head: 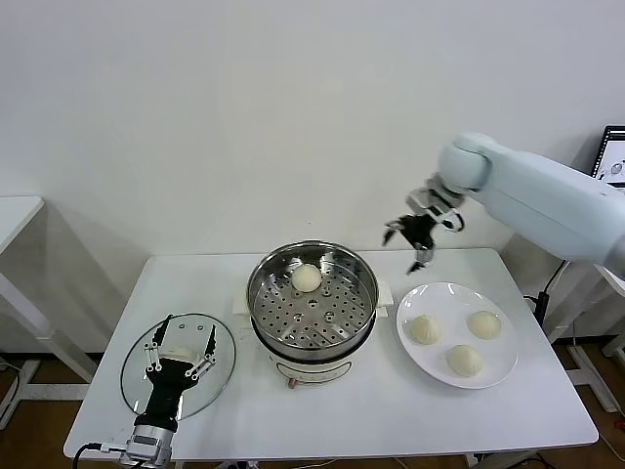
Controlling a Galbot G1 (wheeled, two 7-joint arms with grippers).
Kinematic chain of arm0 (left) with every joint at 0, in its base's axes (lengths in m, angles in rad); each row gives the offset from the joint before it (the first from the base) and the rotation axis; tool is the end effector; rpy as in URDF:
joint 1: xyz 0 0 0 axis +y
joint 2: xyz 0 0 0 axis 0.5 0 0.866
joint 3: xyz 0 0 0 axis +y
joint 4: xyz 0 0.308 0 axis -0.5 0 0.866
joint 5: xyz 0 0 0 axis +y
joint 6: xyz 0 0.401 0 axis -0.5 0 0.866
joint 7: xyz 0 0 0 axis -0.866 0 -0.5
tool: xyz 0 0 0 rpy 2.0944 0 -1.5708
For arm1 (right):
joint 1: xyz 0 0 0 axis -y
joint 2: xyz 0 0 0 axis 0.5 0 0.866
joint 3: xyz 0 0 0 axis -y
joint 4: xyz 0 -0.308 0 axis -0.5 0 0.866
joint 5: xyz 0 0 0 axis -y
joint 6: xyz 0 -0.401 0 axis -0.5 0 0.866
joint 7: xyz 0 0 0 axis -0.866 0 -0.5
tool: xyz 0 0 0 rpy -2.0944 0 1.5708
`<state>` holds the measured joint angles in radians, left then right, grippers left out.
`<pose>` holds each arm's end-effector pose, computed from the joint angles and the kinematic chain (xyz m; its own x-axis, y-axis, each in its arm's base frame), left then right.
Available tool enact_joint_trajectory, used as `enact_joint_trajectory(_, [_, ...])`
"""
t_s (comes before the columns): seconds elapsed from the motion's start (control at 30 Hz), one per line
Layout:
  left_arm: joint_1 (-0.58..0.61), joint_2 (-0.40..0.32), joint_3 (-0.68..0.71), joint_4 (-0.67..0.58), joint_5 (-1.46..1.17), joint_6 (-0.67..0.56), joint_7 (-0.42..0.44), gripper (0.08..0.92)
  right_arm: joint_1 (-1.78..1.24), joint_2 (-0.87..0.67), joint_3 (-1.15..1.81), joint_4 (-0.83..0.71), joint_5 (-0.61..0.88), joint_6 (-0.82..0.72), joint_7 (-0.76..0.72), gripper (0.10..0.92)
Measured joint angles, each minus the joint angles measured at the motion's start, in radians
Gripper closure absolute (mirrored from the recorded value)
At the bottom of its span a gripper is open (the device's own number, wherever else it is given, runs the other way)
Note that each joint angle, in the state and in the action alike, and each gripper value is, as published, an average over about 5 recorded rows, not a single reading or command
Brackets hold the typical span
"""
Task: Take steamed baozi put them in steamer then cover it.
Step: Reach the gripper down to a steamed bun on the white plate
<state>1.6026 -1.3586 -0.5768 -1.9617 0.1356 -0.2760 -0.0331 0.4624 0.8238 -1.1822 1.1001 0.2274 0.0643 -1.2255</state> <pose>0.2368 0.0520 -0.3206 -0.9897 0.0937 -0.1086 0.0528 0.9418 0.3319 0.5960 -0.0730 -0.0847 -0.0915 -0.2430 0.9657 -0.9257 -0.3368 -0.1724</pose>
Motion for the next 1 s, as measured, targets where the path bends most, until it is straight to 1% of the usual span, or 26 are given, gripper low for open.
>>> enact_joint_trajectory(0.3, [-0.001,0.001,-0.012,0.004,0.000,-0.001,-0.001,0.177,-0.133,-0.034,0.024,-0.047,0.005,-0.075,0.025,0.203])
enact_joint_trajectory(0.87, [0.000,-0.005,-0.017,0.020,0.001,-0.014,-0.001,0.177,-0.278,0.028,0.069,-0.147,-0.035,-0.116,0.078,0.203])
enact_joint_trajectory(0.93, [-0.001,-0.006,-0.017,0.021,0.001,-0.014,-0.001,0.177,-0.286,0.035,0.073,-0.156,-0.036,-0.118,0.083,0.214])
enact_joint_trajectory(1.0, [-0.002,-0.006,-0.017,0.022,0.001,-0.014,-0.001,0.177,-0.292,0.042,0.076,-0.165,-0.037,-0.119,0.088,0.245])
